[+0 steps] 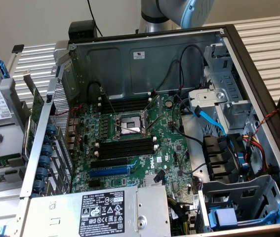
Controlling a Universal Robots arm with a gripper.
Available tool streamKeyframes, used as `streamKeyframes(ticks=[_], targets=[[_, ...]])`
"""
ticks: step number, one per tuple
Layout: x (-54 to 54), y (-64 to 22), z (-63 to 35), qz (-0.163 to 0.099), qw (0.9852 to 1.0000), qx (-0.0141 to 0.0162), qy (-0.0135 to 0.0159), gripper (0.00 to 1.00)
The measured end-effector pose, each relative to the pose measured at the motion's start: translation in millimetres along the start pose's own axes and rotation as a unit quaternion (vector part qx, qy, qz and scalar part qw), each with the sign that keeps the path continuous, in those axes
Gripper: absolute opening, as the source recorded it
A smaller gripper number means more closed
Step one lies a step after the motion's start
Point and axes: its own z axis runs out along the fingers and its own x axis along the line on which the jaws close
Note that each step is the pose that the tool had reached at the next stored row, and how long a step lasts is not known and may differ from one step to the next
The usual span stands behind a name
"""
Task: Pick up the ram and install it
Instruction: 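Pick up the ram and move it above insertion slot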
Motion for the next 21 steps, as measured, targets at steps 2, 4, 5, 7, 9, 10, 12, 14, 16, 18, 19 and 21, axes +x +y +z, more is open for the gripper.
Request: streamKeyframes(ticks=[2,4,5,7,9,10,12,14,16,18,19,21], targets=[[0.6,0.1,3.6,0.004,1.0000,-0.0001,0.0001,0.36],[1.3,0.2,7.2,0.007,1.0000,0.0000,0.0002,0.36],[1.8,0.3,9.0,0.008,1.0000,0.0000,0.0002,0.36],[2.7,0.5,12.6,0.010,0.9999,0.0000,0.0002,0.36],[3.1,0.7,16.2,0.013,0.9999,0.0000,0.0003,0.36],[3.2,0.6,18.0,0.017,0.9999,0.0000,0.0003,0.36],[3.3,0.5,21.7,0.024,0.9997,0.0000,0.0004,0.36],[3.3,0.5,25.4,0.030,0.9995,0.0001,0.0005,0.36],[3.4,0.5,28.9,0.033,0.9995,0.0001,0.0006,0.36],[2.8,0.5,32.6,0.034,0.9994,0.0001,0.0006,0.36],[2.5,0.5,34.4,0.035,0.9994,0.0000,0.0007,0.36],[2.3,0.5,38.1,0.035,0.9994,0.0000,0.0006,0.36]])
